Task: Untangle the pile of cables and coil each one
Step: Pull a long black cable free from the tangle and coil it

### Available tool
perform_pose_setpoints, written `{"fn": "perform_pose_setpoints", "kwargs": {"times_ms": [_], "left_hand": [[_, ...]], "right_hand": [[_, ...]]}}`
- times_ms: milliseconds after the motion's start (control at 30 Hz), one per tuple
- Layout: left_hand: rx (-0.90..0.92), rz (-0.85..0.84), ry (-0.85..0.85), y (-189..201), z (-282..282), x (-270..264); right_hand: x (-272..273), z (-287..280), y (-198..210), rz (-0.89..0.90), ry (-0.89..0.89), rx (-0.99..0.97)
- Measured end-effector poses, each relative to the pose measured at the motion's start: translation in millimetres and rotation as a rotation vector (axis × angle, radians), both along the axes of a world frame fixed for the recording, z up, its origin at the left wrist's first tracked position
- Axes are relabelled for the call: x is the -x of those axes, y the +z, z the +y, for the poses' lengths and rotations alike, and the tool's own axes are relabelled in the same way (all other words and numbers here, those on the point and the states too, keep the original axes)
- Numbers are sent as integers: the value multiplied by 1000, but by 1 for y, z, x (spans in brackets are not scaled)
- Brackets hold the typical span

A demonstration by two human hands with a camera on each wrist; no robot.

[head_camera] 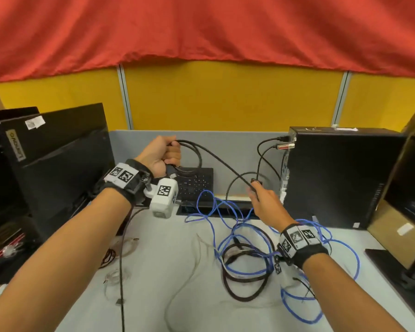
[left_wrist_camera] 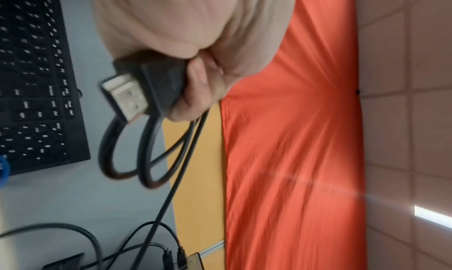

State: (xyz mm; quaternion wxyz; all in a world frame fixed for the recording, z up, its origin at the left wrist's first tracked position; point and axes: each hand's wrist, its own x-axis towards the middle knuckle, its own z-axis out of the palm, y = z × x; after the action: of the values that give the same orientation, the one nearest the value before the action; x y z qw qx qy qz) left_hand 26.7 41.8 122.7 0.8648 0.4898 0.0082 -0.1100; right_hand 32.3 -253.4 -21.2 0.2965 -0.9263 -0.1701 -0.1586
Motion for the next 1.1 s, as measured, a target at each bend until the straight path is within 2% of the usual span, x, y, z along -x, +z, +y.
{"fn": "perform_pose_setpoints", "kwargs": {"times_ms": [133,200,233,300,367,400,467,533,633,700,933,1100], "left_hand": [[160,42,289,-21,6,-8],[152,-11,444,-29,0,-13],[92,-56,510,-33,-3,-15],[-154,-190,596,-41,-13,-18],[-440,-364,548,-51,-27,-21],[-581,-436,488,-57,-34,-23],[-849,-540,319,-68,-45,-26],[-1064,-594,113,-81,-53,-30],[-1298,-594,1,-88,-63,-23],[-1289,-594,-36,-83,-68,-9],[-1328,-796,-101,-62,-69,14],[-1095,-811,-184,-52,-48,35]], "right_hand": [[0,-1,0,-203,31,-211],[0,5,5,-215,107,-242],[0,9,6,-169,143,-168],[0,18,9,-137,155,155],[-2,27,11,-192,130,477],[-4,31,11,-216,137,549],[-10,40,14,-250,180,520],[-12,45,18,-267,245,397],[-12,45,33,-285,233,214],[-9,40,46,-270,186,147],[-14,6,72,-375,20,57],[-6,-22,80,-391,-130,70]]}}
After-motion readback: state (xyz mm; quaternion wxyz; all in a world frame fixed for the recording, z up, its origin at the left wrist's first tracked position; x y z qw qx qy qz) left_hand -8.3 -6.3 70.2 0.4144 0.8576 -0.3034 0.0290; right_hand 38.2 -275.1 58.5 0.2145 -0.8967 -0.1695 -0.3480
